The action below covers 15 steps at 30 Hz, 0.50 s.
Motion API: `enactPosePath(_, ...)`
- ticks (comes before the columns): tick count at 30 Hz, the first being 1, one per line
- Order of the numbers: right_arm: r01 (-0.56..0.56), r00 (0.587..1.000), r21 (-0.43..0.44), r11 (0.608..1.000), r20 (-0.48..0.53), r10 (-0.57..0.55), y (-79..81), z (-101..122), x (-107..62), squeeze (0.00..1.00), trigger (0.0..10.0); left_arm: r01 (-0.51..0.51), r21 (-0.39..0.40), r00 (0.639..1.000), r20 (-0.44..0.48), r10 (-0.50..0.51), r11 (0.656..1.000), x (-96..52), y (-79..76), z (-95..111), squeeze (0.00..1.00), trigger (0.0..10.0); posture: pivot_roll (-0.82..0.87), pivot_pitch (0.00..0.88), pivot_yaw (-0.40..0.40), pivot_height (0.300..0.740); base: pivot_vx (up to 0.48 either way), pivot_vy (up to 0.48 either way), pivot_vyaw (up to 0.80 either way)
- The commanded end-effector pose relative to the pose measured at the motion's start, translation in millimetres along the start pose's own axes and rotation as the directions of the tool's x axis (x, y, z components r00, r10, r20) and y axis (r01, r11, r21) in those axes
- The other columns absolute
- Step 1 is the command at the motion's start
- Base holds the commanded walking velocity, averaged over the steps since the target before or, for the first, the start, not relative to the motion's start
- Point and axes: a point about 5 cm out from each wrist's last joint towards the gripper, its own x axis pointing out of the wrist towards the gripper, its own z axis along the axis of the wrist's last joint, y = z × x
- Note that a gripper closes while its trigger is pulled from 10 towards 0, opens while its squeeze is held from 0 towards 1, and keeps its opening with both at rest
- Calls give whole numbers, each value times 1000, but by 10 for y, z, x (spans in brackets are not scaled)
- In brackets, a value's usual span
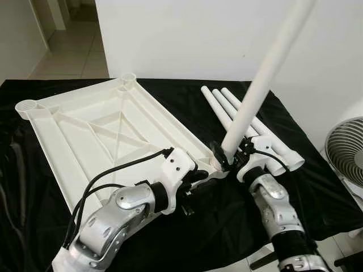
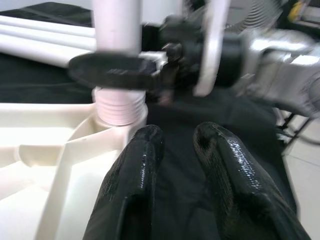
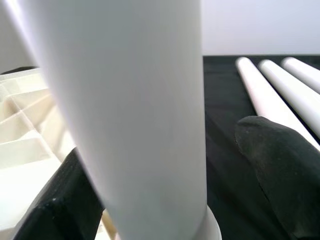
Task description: Building children table
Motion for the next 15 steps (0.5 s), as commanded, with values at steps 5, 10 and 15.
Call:
enactPosePath(5,-75,997,5,997,-27,75,-21,-9,31,0,10000,-25,25,1000,-5,25,999,43,18,-14,0,10000,27,36,-37,740,0,0,0)
enactPosePath(10,-223,972,-10,975,-79,221,16,-40,40,0,10000,-31,29,999,-13,31,999,55,22,-28,0,10000,30,23,-42,740,0,0,0)
enactPosePath(15,-315,944,-29,949,-113,310,19,-48,43,0,10000,-44,37,999,-17,45,998,67,34,-48,0,10000,35,19,-49,740,0,0,0)
